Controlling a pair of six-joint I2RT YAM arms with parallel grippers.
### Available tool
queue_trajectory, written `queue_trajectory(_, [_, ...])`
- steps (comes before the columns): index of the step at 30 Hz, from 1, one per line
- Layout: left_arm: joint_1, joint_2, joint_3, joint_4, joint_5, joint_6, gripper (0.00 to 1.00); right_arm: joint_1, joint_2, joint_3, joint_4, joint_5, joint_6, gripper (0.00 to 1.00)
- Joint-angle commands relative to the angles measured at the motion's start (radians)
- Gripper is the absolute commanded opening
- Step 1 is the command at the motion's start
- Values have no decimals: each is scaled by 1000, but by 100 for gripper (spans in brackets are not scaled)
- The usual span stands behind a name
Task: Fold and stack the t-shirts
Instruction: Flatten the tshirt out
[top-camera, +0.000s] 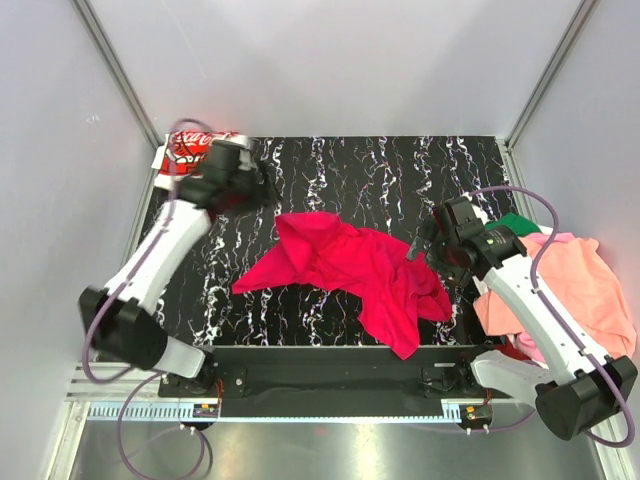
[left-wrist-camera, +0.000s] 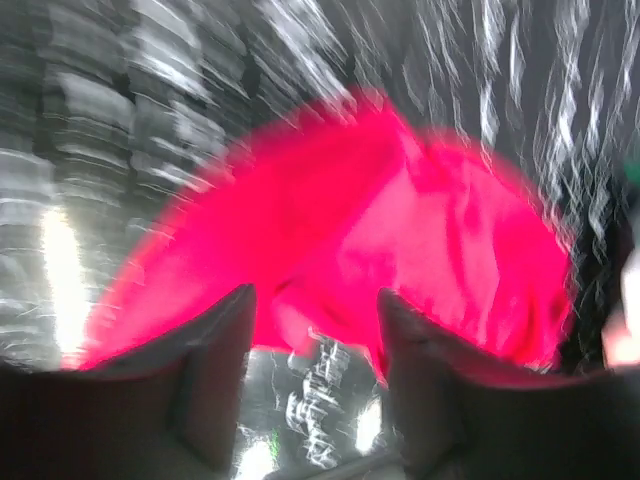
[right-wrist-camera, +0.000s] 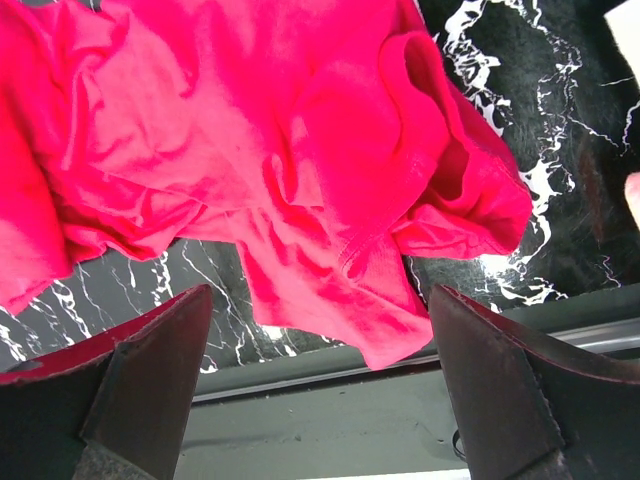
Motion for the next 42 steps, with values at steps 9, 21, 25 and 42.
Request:
queue_trajectory(9, [257,-93,-229,15,127,168,92,-1,33,-7,40,-107,-44,95])
queue_trajectory(21, [246,164,-219,194,58,101,73,-1,47,-17,49,-133,-65,93])
queue_trajectory(25, [246,226,-209,237,64,73,69,-1,47,-18,44,-124,-77,94])
queue_trajectory(42, [249,288,-71,212,87,38,0,0,47,-106,59,-141,-62,93])
